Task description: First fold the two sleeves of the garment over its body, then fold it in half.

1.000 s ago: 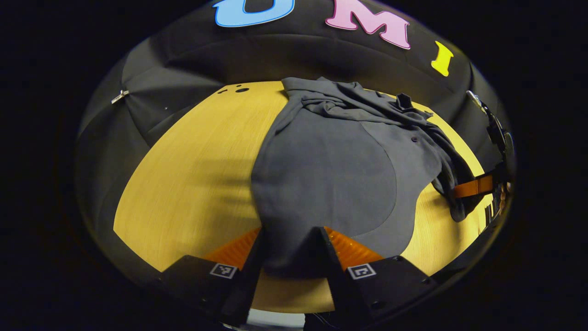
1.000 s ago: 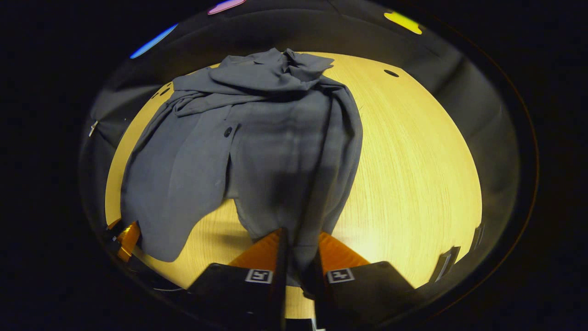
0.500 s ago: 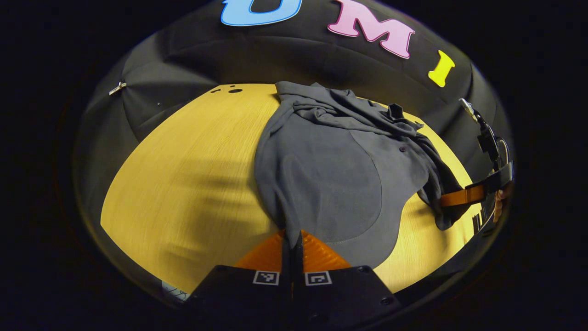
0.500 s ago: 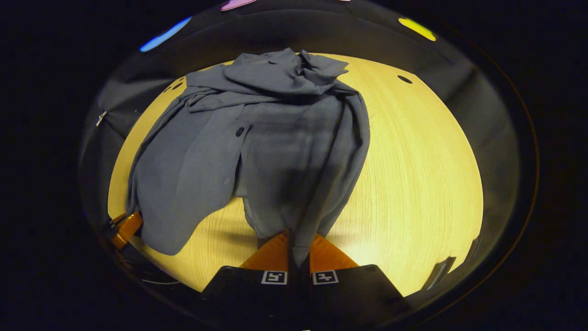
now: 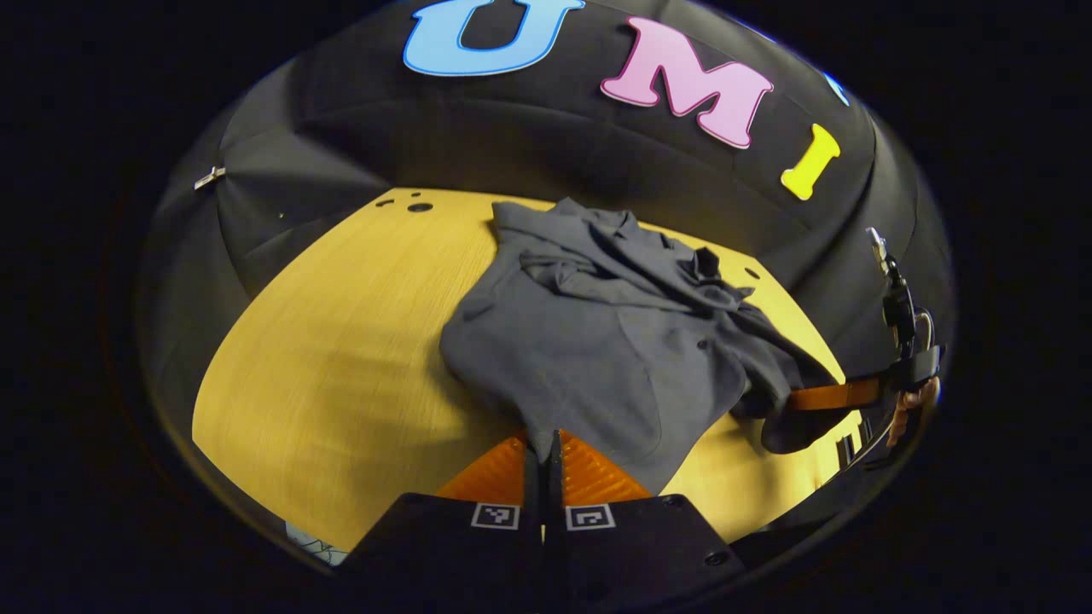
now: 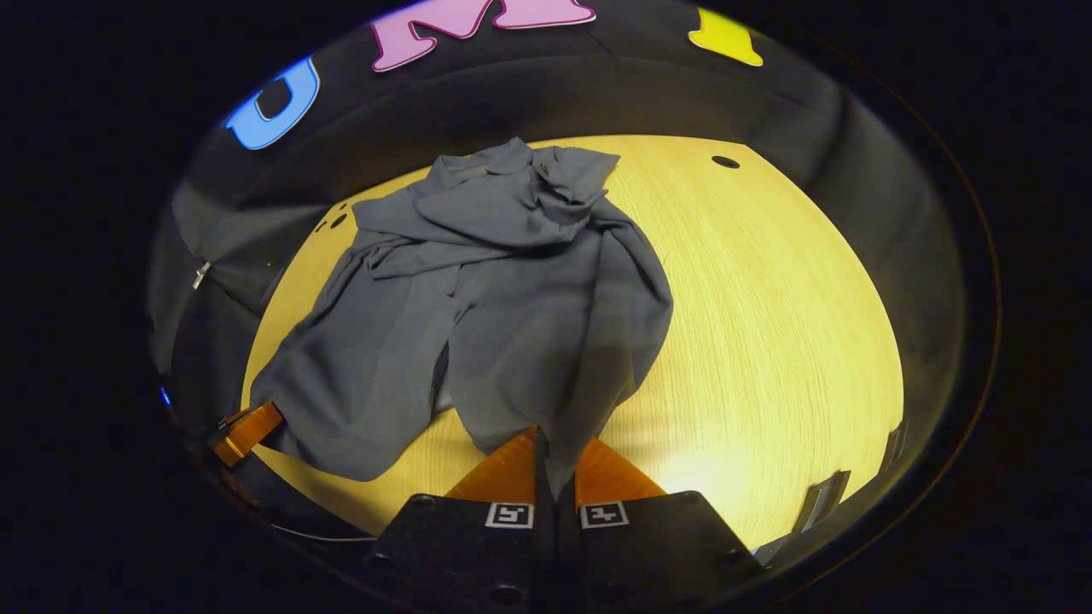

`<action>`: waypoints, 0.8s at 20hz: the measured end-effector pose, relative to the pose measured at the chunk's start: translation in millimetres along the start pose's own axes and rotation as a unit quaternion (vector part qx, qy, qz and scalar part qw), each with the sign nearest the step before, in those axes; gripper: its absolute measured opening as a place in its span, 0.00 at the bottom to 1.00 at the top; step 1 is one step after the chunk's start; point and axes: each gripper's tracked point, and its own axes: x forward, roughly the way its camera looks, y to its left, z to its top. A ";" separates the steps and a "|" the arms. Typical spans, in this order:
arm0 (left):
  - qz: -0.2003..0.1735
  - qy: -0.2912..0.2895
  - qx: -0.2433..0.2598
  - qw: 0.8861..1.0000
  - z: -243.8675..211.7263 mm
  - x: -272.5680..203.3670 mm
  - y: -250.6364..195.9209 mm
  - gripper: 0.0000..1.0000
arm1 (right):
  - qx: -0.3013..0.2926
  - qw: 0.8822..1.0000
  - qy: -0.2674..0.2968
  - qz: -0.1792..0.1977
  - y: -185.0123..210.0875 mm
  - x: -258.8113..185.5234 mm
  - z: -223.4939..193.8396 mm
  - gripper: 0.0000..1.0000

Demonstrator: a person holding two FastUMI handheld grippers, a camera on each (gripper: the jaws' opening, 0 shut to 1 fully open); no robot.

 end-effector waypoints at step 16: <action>-0.010 -0.083 -0.014 0.996 142.9 24.7 -12.0 0.06 | -0.013 0.994 -0.104 0.027 20.1 5.4 139.5 0.05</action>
